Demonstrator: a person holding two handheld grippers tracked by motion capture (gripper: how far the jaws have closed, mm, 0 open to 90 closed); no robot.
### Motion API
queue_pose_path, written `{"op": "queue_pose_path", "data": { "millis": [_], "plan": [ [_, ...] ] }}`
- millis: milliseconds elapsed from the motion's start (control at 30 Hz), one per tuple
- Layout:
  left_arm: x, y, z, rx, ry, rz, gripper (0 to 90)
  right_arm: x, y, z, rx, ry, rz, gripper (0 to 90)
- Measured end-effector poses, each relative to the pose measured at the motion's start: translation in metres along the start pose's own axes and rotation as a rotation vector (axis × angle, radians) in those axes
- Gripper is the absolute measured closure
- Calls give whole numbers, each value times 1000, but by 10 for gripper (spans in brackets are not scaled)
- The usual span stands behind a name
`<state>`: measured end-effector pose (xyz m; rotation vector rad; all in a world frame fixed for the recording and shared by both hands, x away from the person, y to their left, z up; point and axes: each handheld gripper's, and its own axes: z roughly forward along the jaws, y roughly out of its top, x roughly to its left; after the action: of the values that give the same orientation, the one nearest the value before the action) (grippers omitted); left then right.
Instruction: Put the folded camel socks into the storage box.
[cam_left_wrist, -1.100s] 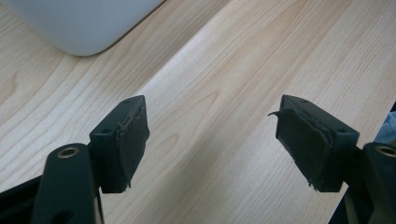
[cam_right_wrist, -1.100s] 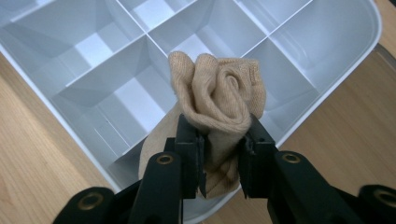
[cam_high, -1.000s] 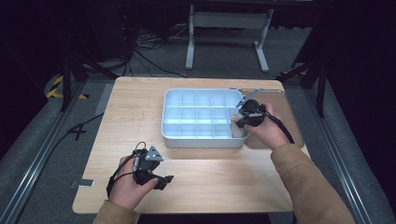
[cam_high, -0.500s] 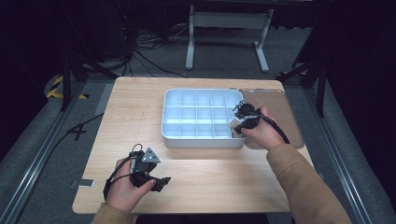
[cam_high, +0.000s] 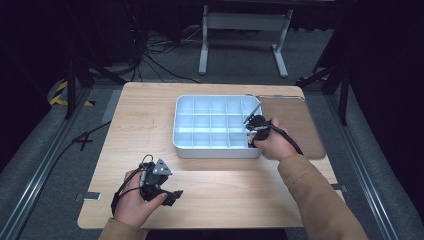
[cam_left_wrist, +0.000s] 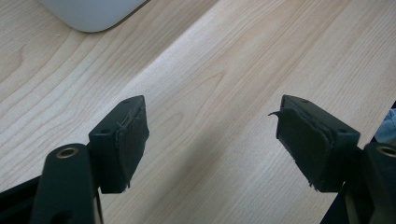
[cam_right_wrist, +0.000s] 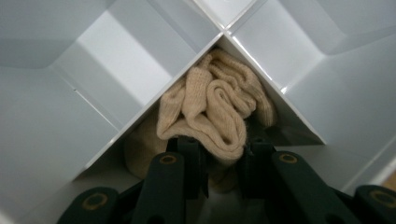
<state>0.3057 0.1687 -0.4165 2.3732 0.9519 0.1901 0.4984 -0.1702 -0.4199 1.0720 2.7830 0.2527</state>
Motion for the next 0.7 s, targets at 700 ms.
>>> {"op": "queue_pose_path", "data": {
  "millis": [700],
  "plan": [
    [0, 2, 2, 7, -4, 6, 257, 1, 0, -8, 0, 36, 22, 622]
  ]
}}
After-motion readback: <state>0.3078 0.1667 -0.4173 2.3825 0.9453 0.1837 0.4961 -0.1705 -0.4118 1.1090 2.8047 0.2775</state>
